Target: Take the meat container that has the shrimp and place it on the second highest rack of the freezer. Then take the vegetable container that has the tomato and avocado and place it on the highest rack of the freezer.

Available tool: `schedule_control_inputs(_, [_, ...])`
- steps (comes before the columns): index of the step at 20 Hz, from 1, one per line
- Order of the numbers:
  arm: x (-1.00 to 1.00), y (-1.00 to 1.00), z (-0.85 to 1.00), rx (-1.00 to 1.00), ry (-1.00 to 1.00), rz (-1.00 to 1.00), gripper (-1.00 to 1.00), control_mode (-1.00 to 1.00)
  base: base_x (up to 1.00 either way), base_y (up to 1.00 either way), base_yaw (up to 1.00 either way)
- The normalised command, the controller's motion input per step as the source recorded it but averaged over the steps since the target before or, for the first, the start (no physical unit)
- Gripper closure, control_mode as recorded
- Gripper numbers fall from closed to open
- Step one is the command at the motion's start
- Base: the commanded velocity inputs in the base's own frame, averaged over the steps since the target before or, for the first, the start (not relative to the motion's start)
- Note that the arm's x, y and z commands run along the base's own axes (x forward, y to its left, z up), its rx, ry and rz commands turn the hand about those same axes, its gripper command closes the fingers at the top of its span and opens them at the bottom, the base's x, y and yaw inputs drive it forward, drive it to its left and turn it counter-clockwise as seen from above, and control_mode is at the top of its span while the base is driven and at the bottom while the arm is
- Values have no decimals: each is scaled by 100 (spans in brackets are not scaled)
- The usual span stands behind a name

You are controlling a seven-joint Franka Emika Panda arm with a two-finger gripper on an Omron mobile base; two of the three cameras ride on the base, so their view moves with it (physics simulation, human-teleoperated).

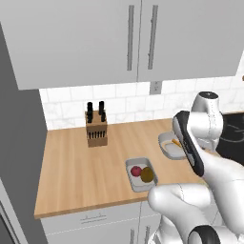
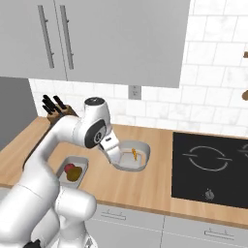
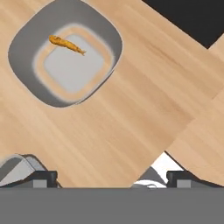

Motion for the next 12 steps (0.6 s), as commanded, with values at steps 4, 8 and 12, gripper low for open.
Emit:
schedule_control_inputs(4, [48, -44, -31, 9, 0, 2, -100, -100, 0, 0, 0])
schedule_control_inputs(8, [18, -10, -18, 1, 0, 1, -100, -100, 0, 0, 0])
schedule_control_inputs(12, [12, -4, -17, 0, 3, 0, -100, -100, 0, 0, 0])
